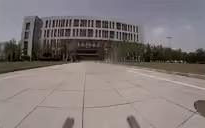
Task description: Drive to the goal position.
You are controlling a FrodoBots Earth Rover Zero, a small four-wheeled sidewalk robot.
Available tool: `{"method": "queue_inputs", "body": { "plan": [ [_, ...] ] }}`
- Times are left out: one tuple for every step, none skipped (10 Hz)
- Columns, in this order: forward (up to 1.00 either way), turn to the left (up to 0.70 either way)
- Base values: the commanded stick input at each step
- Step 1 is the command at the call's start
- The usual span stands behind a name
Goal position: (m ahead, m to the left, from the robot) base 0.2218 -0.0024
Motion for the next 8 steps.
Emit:
{"method": "queue_inputs", "body": {
  "plan": [
    [0.70,0.02],
    [0.70,0.02],
    [0.70,0.02],
    [0.70,0.02],
    [0.70,0.02],
    [0.70,0.02],
    [0.70,0.02],
    [0.70,0.02]
  ]
}}
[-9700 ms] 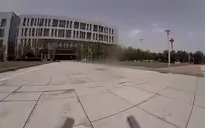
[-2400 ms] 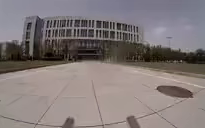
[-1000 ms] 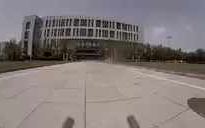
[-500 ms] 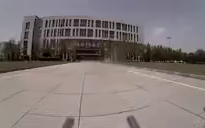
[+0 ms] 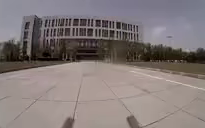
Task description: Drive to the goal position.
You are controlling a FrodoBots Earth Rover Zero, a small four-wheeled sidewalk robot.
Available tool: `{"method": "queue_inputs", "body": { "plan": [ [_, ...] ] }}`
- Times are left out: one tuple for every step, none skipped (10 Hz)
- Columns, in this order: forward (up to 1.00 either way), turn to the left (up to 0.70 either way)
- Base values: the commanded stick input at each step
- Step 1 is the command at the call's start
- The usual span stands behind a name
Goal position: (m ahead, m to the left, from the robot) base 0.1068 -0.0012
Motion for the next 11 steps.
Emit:
{"method": "queue_inputs", "body": {
  "plan": [
    [0.70,0.02],
    [0.70,0.02],
    [0.70,0.02],
    [0.70,0.02],
    [0.70,0.02],
    [0.70,0.02],
    [0.70,0.02],
    [0.70,0.02],
    [0.70,0.02],
    [0.70,0.02],
    [0.70,0.02]
  ]
}}
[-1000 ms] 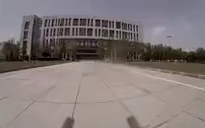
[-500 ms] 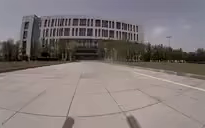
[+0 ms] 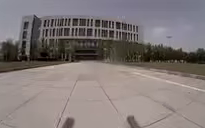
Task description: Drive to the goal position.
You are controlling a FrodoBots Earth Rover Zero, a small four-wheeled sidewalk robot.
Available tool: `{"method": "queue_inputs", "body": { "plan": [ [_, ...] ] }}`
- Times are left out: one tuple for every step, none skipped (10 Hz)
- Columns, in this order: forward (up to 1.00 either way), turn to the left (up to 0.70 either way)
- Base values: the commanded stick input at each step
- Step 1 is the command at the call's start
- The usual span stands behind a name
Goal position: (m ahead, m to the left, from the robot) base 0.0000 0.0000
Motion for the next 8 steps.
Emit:
{"method": "queue_inputs", "body": {
  "plan": [
    [0.70,0.02],
    [0.70,0.02],
    [0.70,0.02],
    [0.70,0.02],
    [0.70,0.02],
    [0.70,0.02],
    [0.70,0.02],
    [0.70,0.02]
  ]
}}
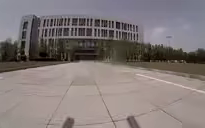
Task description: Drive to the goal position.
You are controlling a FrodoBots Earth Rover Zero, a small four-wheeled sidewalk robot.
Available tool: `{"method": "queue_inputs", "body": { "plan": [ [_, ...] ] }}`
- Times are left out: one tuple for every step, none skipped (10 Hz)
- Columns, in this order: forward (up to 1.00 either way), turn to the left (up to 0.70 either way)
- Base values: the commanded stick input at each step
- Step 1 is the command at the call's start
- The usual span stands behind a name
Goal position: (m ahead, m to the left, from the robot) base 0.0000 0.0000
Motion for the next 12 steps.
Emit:
{"method": "queue_inputs", "body": {
  "plan": [
    [0.70,0.02],
    [0.70,0.02],
    [0.70,0.02],
    [0.70,0.02],
    [0.70,0.02],
    [0.70,0.02],
    [0.70,0.02],
    [0.70,0.02],
    [0.70,0.02],
    [0.70,0.02],
    [0.70,0.02],
    [0.70,0.02]
  ]
}}
